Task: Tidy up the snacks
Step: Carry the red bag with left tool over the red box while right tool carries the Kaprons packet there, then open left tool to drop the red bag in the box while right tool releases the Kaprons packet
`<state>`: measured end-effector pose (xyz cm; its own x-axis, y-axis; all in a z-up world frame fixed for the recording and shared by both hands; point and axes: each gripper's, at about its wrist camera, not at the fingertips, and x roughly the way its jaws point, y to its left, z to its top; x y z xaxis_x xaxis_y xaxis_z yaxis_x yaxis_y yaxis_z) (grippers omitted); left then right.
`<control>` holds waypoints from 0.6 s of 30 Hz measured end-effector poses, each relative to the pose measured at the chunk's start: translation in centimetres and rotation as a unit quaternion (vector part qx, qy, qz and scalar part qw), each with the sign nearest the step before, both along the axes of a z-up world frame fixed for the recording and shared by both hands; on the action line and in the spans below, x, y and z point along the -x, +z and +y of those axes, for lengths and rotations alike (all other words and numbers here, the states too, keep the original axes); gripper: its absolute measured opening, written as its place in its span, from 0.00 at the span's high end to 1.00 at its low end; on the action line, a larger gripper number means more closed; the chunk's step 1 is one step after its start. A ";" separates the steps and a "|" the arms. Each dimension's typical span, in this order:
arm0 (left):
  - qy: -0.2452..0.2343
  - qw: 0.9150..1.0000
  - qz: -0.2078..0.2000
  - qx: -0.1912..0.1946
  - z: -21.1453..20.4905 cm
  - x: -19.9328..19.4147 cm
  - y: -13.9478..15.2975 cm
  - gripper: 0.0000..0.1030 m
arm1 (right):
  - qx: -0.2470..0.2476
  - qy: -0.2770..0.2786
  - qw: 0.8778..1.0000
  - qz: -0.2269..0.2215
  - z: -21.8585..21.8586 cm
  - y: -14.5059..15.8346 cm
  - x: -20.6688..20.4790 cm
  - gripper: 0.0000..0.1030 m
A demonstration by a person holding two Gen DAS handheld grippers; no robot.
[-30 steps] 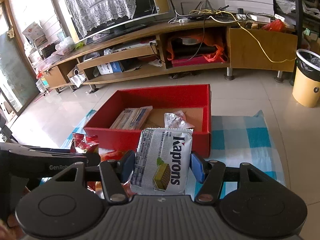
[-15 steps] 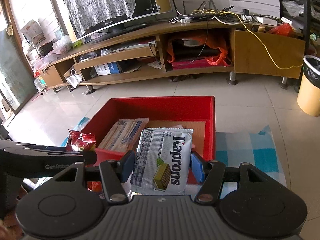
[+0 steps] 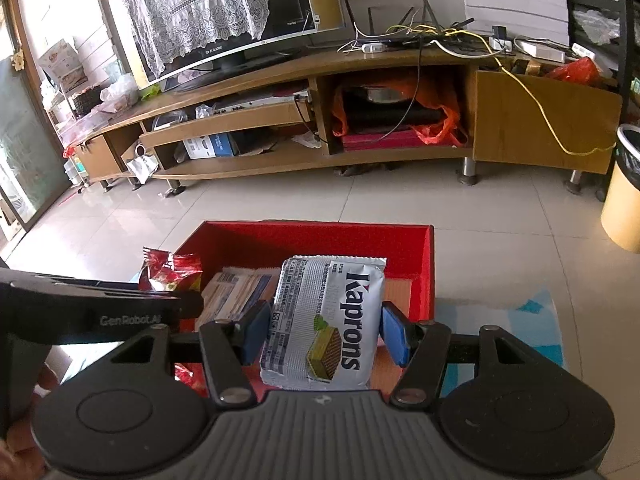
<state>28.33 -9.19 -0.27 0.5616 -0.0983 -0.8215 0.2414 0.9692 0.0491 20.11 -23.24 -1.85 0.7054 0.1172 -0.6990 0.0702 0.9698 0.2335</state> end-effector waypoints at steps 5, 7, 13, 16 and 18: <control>0.000 1.000 -0.004 -0.009 -0.7 -2.0 -1.3 0.41 | -0.001 0.004 1.000 0.002 -0.2 -1.7 -1.9 0.46; 0.002 1.000 0.000 -0.013 -0.8 -2.7 -1.9 0.41 | -0.001 0.005 1.000 0.007 -0.4 -2.4 -2.5 0.46; 0.008 0.999 0.025 -0.029 -0.5 -3.9 -4.6 0.42 | -0.005 0.005 1.000 0.022 -0.8 -4.7 -4.3 0.46; 0.010 0.999 0.032 -0.031 -0.3 -4.3 -5.6 0.42 | 0.000 0.009 1.000 0.025 -0.5 -5.3 -5.0 0.46; 0.012 0.999 0.035 -0.035 -0.3 -4.5 -6.2 0.41 | 0.007 0.016 0.999 0.031 -0.1 -5.9 -5.6 0.46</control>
